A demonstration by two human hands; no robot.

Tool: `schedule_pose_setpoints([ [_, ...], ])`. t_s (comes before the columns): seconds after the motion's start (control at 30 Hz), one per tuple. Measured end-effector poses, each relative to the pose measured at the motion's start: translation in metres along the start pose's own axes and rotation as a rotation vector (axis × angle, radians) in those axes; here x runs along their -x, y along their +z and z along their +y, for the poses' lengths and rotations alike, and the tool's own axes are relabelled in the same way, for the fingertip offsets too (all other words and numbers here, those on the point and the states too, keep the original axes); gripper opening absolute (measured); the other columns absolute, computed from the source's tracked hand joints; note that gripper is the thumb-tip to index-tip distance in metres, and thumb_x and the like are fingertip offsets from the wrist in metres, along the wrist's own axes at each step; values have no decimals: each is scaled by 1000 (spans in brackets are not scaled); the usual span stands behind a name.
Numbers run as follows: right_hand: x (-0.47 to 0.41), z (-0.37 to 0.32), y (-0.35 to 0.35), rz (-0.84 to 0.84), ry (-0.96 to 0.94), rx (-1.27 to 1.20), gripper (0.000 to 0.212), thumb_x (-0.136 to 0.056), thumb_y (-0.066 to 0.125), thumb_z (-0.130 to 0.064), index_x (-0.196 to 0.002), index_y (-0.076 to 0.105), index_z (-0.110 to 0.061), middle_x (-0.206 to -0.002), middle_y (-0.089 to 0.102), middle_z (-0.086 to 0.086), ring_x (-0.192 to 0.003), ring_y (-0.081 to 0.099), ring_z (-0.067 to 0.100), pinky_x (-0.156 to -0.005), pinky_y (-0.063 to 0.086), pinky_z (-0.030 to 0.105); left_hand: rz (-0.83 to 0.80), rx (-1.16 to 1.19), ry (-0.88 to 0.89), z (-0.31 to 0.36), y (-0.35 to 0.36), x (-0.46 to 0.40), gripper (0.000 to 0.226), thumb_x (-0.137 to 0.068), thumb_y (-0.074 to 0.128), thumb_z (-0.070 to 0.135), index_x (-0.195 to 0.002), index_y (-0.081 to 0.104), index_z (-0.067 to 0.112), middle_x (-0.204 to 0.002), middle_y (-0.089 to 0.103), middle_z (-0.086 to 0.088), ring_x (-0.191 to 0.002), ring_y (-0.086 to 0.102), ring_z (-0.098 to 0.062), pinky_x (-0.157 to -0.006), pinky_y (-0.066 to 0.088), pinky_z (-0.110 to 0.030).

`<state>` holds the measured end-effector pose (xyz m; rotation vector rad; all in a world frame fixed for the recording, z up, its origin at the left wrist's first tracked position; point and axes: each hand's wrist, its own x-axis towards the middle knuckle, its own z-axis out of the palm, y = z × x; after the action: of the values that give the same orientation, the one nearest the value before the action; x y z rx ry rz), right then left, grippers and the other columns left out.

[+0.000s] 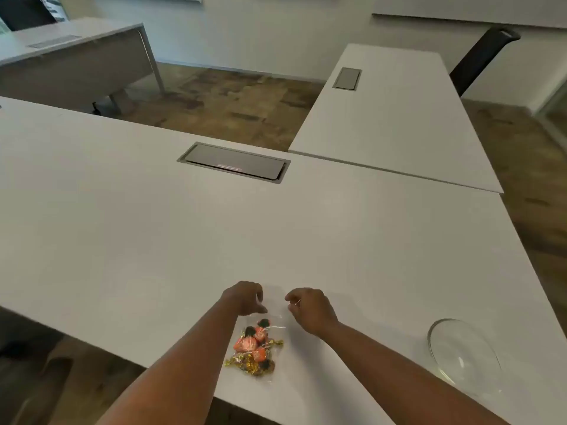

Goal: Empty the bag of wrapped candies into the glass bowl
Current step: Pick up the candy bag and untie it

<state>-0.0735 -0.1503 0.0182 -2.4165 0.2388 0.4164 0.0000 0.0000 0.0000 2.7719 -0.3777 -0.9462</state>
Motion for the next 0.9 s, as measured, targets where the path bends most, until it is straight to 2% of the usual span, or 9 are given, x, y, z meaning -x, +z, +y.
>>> schedule_pose_setpoints([
  [0.13, -1, 10, 11, -123, 70, -10, 36, -89, 57, -21, -125, 58, -15, -126, 63, 6, -115, 58, 22, -97, 44, 28, 90, -9, -5, -1, 18, 0, 32, -83, 64, 28, -111, 57, 14, -120, 59, -5, -111, 54, -22, -83, 43, -29],
  [0.23, -4, 16, 16, -144, 75, -9, 40, -87, 61, -20, -126, 57, -14, -128, 62, 8, -115, 58, 22, -98, 43, 26, 107, 47, 14, 1, 24, -1, 16, -86, 58, 17, -100, 66, 12, -112, 65, -4, -96, 57, -19, -73, 40, -24],
  [0.3, -5, 17, 16, -143, 73, -37, 42, -86, 63, -21, -127, 56, -13, -128, 62, 8, -115, 58, 22, -97, 42, 26, 118, 109, 32, 1, 24, -3, 16, -86, 57, 13, -97, 69, 9, -109, 67, -6, -89, 55, -17, -73, 39, -23],
  [0.43, -7, 18, 13, -171, 81, -107, 45, -85, 64, -23, -128, 55, -13, -128, 61, 10, -113, 60, 24, -98, 42, 27, 123, 307, 90, 2, 15, -7, 19, -85, 63, 15, -98, 69, 4, -106, 66, -9, -96, 58, -21, -79, 41, -23],
  [0.5, -8, 15, 13, -167, 94, -135, 43, -85, 63, -22, -126, 57, -12, -128, 61, 12, -110, 62, 27, -97, 44, 29, 94, 429, 112, 3, 12, -8, 10, -84, 64, 14, -90, 68, 6, -90, 63, -4, -81, 58, -17, -74, 48, -24],
  [0.53, -8, 14, 13, -151, 104, -145, 39, -86, 62, -22, -123, 60, -11, -126, 64, 12, -107, 62, 26, -95, 44, 29, 72, 475, 129, 5, 10, -7, 4, -85, 64, 12, -81, 65, 11, -81, 61, 0, -72, 59, -14, -66, 50, -20],
  [0.63, -7, 13, 7, -89, 118, -184, 26, -87, 61, -22, -102, 71, -2, -110, 72, 14, -96, 65, 26, -77, 44, 28, 11, 551, 150, 10, 3, -6, 20, -85, 64, 10, -68, 57, 19, -72, 59, 5, -57, 60, -3, -53, 50, -10],
  [0.7, -8, 12, 0, -79, 130, -232, 23, -86, 64, -21, -96, 74, -4, -104, 74, 12, -94, 67, 23, -75, 47, 28, -14, 623, 149, 12, 1, -5, 18, -84, 66, 12, -68, 58, 18, -73, 61, 3, -56, 61, -1, -53, 49, -12],
  [0.9, -6, 6, -35, -86, 221, -494, 16, -80, 71, -11, -91, 73, 0, -71, 67, 4, -59, 63, 17, -68, 59, 33, -2, 886, 178, 26, -15, 1, 13, -81, 69, 21, -76, 58, 15, -81, 62, -1, -71, 61, -10, -64, 45, -21],
])
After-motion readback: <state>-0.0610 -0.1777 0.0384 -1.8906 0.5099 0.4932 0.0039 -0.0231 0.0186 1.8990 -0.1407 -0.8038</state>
